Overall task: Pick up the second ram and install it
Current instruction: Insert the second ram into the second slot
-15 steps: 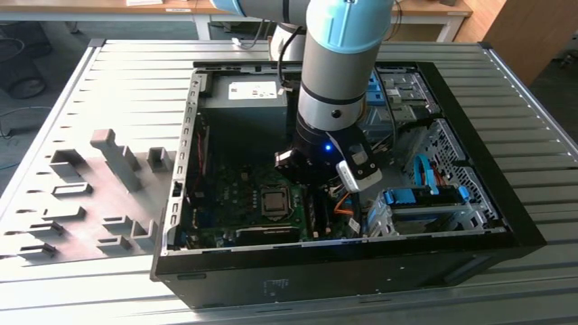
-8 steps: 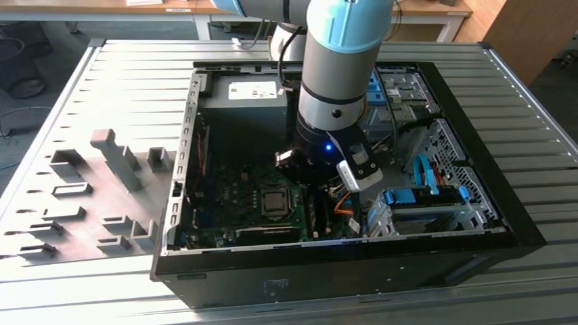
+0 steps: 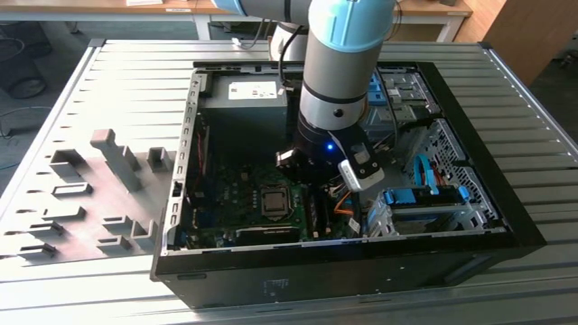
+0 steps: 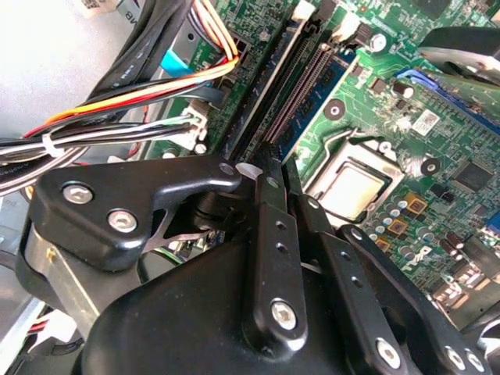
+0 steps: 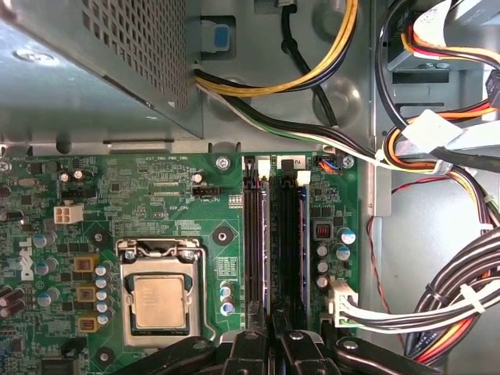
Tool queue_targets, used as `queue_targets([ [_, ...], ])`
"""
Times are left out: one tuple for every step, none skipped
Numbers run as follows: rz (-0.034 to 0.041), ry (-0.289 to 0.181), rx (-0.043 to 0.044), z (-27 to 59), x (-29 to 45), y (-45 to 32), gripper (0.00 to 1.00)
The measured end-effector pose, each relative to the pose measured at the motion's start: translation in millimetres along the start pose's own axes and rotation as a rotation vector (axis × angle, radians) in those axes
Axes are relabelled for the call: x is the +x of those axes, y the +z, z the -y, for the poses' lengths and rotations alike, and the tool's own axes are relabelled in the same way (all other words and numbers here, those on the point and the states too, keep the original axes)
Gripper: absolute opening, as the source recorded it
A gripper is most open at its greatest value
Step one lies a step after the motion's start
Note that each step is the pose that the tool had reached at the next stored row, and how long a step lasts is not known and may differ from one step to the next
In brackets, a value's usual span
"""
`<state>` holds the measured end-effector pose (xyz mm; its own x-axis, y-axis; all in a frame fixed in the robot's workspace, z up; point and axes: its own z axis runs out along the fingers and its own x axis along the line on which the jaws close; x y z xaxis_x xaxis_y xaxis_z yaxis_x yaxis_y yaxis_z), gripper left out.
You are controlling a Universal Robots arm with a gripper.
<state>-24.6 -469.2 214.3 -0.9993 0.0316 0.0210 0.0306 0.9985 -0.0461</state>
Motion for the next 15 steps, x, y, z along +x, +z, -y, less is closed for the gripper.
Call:
queue_targets([
  [-0.0001, -0.001, 0.0001, 0.0, -0.1, 0.1, 0.14],
  [-0.0001, -0.003, 0.0002, 0.0, -0.2, 0.2, 0.14],
  [0.0000, -0.005, 0.0002, 0.0, -0.4, 0.4, 0.14],
  [0.0001, -0.006, 0.0000, -0.1, -0.4, 0.8, 0.14],
  [0.0002, -0.006, -0.0001, -0.1, -0.5, 1.4, 0.14],
  [0.0002, -0.006, -0.0001, -0.2, -0.5, 2.1, 0.14],
  [0.0002, -0.006, -0.0001, -0.2, -0.5, 2.8, 0.14],
  [0.0001, -0.006, -0.0003, -0.2, -0.5, 3.5, 0.14],
  [0.0001, -0.006, -0.0005, -0.2, -0.5, 4.1, 0.14],
  [0.0002, -0.006, -0.0008, -0.2, -0.5, 4.8, 0.14],
  [0.0001, -0.006, -0.0007, -0.3, -0.6, 5.5, 0.14],
  [0.0001, -0.006, -0.0009, -0.4, -0.6, 6.5, 0.14],
  [0.0001, -0.006, -0.0010, -0.4, -0.6, 7.6, 0.14],
  [-0.0001, -0.006, -0.0006, -0.4, -0.6, 8.7, 0.14],
  [-0.0002, -0.006, -0.0003, -0.4, -0.6, 9.5, 0.14],
])
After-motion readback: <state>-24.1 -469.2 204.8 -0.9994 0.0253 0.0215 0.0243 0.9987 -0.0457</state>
